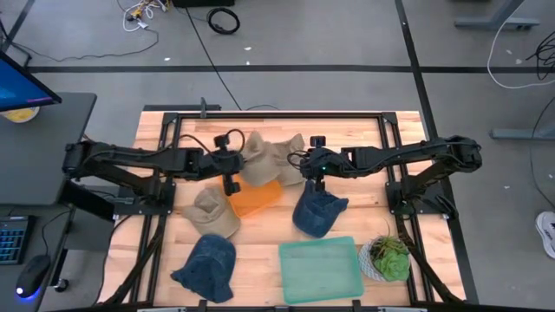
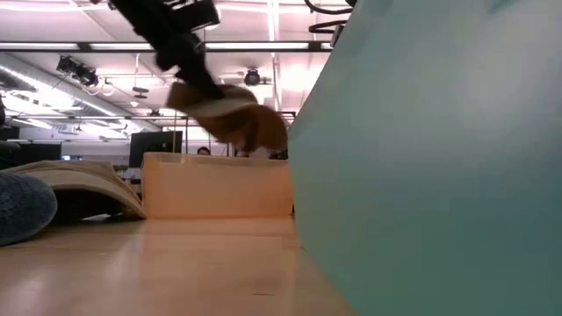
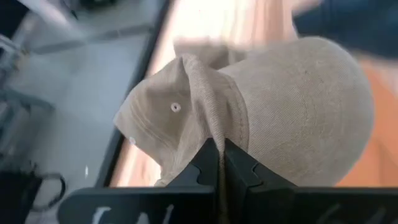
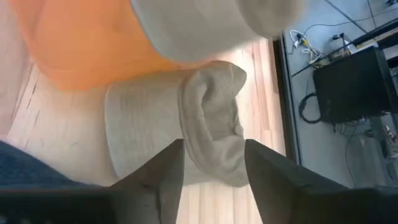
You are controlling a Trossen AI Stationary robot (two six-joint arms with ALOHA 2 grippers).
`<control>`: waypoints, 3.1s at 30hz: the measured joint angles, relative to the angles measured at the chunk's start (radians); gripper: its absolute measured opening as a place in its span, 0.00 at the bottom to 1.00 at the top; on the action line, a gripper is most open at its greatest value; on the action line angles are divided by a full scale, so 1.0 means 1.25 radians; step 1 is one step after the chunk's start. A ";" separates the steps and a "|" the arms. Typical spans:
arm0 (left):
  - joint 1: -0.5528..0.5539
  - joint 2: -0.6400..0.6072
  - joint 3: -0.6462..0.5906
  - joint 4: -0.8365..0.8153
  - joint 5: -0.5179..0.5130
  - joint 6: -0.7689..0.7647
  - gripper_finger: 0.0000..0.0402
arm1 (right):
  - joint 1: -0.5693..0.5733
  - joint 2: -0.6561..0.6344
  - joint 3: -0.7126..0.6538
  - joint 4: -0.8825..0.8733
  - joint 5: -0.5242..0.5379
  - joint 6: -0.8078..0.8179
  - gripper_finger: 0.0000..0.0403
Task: Pick & Place hat
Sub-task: Put the top right brown cap into the orange bin, then put the left brown cap into the orange bin
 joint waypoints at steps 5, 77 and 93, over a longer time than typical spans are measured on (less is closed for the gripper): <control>-0.011 0.016 0.000 -0.102 0.027 -0.082 0.02 | 0.000 0.000 0.000 -0.001 0.000 -0.002 0.44; -0.257 0.115 -0.073 -0.301 0.300 -0.669 0.49 | 0.000 0.001 0.000 -0.023 -0.008 0.060 0.42; -0.267 0.108 -0.180 -0.133 0.280 -0.647 0.12 | 0.000 0.001 0.000 -0.023 -0.008 0.060 0.42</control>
